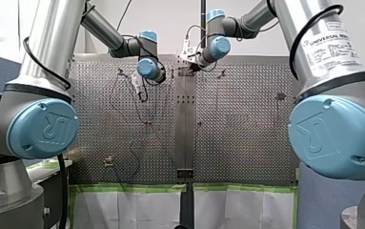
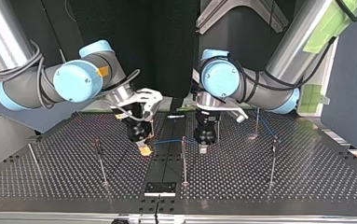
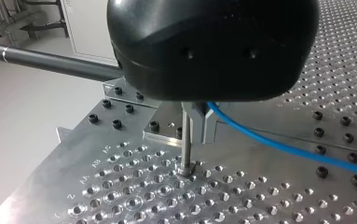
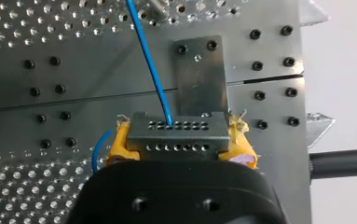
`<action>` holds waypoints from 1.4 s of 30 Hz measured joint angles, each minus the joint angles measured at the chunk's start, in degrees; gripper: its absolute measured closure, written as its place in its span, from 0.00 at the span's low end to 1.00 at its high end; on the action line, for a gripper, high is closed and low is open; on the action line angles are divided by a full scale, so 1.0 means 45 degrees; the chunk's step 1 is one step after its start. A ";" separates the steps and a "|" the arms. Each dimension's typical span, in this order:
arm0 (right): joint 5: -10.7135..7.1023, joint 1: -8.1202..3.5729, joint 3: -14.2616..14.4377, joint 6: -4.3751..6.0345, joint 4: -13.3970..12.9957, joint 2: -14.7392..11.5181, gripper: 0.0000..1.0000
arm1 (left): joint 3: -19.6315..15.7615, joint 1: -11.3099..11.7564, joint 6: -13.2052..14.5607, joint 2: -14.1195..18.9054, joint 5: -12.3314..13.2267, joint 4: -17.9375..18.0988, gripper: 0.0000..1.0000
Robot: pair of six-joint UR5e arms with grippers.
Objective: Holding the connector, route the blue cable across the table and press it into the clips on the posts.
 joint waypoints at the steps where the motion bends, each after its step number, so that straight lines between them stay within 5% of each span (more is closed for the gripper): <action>1: -0.0014 -0.0030 -0.0013 0.0002 -0.0006 0.0053 1.00 | 0.0055 0.0044 0.0010 -0.0044 0.0026 -0.0031 1.00; 17: -0.0284 -0.0743 -0.0180 0.0040 -0.0144 0.0310 1.00 | 0.1005 0.0811 -0.0202 -0.1107 0.0545 0.0195 1.00; 18: -0.0286 -0.0781 -0.0195 0.0042 -0.0144 0.0310 1.00 | 0.1008 0.0850 -0.0218 -0.1108 0.0571 0.0178 0.89; 19: -0.0290 -0.0801 -0.0201 0.0043 -0.0143 0.0311 1.00 | 0.1012 0.0868 -0.0219 -0.1107 0.0583 0.0146 0.89; 21: -0.0304 -0.0833 -0.0208 0.0045 -0.0143 0.0312 1.00 | 0.1009 0.0869 -0.0215 -0.1107 0.0588 0.0032 0.61; 22: -0.0311 -0.0840 -0.0210 0.0044 -0.0143 0.0313 1.00 | 0.1008 0.0855 -0.0210 -0.1107 0.0583 -0.0030 0.61; 24: -0.0324 -0.0850 -0.0216 0.0033 -0.0139 0.0312 1.00 | 0.1007 0.0807 -0.0185 -0.1107 0.0566 -0.0213 0.35; 25: -0.0331 -0.0853 -0.0215 0.0026 -0.0138 0.0312 1.00 | 0.1006 0.0781 -0.0156 -0.1108 0.0553 -0.0319 0.35; 26: -0.0336 -0.0852 -0.0215 0.0017 -0.0135 0.0313 1.00 | 0.1006 0.0753 -0.0115 -0.1107 0.0527 -0.0433 0.16; 29: -0.0343 -0.0851 -0.0219 -0.0004 -0.0116 0.0312 1.00 | 0.1005 0.0659 0.0008 -0.1107 0.0351 -0.0840 0.00; 42: -0.0316 -0.0838 -0.0219 -0.0033 -0.0059 0.0270 1.00 | 0.0355 0.0200 -0.0070 -0.0200 -0.0177 -0.2136 0.00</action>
